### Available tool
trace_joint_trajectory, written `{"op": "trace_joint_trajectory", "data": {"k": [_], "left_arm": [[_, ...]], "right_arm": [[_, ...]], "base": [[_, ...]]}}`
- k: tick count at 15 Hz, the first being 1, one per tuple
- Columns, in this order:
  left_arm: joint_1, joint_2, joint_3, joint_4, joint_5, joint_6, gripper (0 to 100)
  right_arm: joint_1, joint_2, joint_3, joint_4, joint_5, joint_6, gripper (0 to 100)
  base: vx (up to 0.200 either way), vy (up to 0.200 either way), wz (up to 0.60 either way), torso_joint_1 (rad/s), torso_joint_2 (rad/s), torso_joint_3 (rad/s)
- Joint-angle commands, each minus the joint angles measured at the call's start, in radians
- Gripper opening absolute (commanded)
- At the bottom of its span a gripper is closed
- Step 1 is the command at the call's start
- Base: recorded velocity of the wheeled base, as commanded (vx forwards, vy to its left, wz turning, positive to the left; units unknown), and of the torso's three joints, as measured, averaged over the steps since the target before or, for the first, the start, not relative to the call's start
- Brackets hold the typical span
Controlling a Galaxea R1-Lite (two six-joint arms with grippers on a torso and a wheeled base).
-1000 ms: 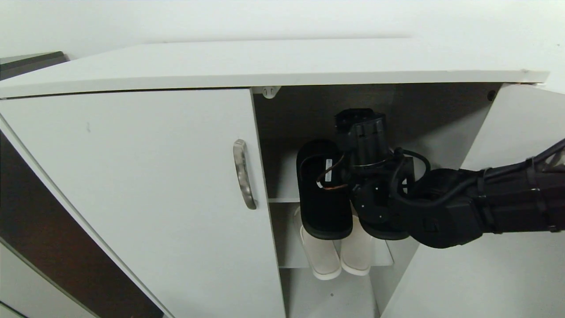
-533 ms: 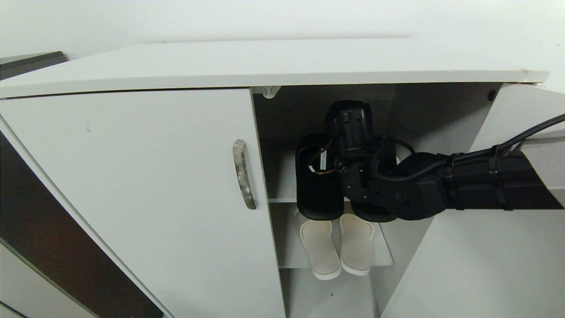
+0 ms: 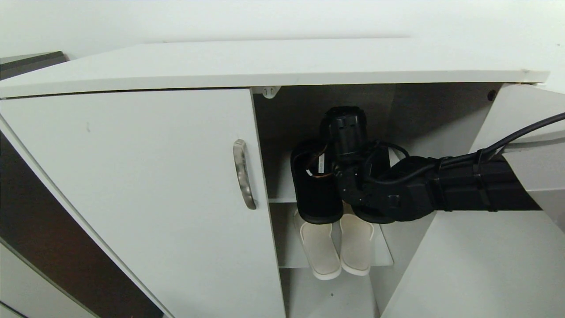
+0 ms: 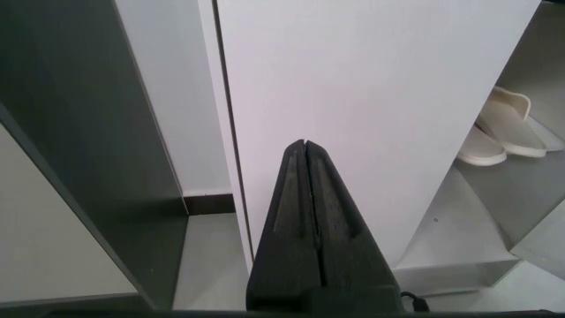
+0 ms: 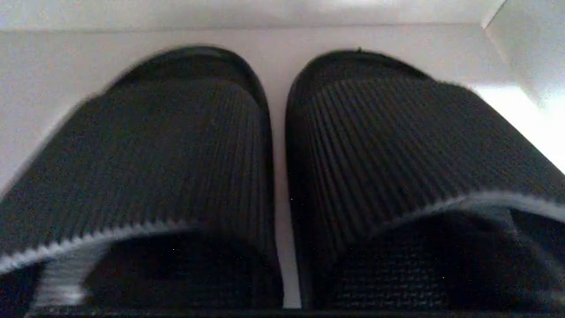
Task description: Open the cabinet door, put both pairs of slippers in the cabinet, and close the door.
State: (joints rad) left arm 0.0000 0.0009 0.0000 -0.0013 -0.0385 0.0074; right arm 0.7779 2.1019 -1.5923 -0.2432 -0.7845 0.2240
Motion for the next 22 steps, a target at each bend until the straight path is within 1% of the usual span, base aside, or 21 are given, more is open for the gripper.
{"op": "trace_joint_trajectory", "data": {"k": [1, 7, 10, 12, 13, 14, 17, 19, 22], "left_arm": [[0.000, 0.001, 0.000, 0.000, 0.000, 0.000, 0], [0.000, 0.001, 0.000, 0.000, 0.000, 0.000, 0], [0.000, 0.001, 0.000, 0.000, 0.000, 0.000, 0], [0.000, 0.001, 0.000, 0.000, 0.000, 0.000, 0], [0.000, 0.001, 0.000, 0.000, 0.000, 0.000, 0], [0.000, 0.001, 0.000, 0.000, 0.000, 0.000, 0], [0.000, 0.001, 0.000, 0.000, 0.000, 0.000, 0], [0.000, 0.001, 0.000, 0.000, 0.000, 0.000, 0], [0.000, 0.001, 0.000, 0.000, 0.000, -0.001, 0]], "right_arm": [[0.004, -0.022, 0.029, 0.001, -0.001, 0.000, 100], [0.060, -0.145, 0.169, -0.008, -0.007, 0.006, 100], [0.136, -0.264, 0.290, -0.011, -0.010, 0.014, 100], [0.181, -0.313, 0.384, -0.051, -0.010, 0.014, 100], [0.198, -0.338, 0.442, -0.096, -0.010, 0.009, 0], [0.212, -0.361, 0.502, -0.130, -0.007, 0.001, 0], [0.242, -0.411, 0.597, -0.174, 0.002, 0.001, 0], [0.248, -0.425, 0.624, -0.200, 0.005, 0.000, 0], [0.248, -0.415, 0.629, -0.202, 0.008, 0.000, 0]], "base": [[0.000, 0.000, 0.00, 0.000, 0.00, 0.000], [0.000, 0.000, 0.00, 0.000, 0.00, 0.000], [0.000, 0.000, 0.00, 0.000, 0.00, 0.000], [0.000, 0.000, 0.00, 0.000, 0.00, 0.000], [0.000, 0.000, 0.00, 0.000, 0.00, 0.000], [0.000, 0.000, 0.00, 0.000, 0.00, 0.000], [0.000, 0.000, 0.00, 0.000, 0.00, 0.000], [0.000, 0.000, 0.00, 0.000, 0.00, 0.000], [0.000, 0.000, 0.00, 0.000, 0.00, 0.000]]}}
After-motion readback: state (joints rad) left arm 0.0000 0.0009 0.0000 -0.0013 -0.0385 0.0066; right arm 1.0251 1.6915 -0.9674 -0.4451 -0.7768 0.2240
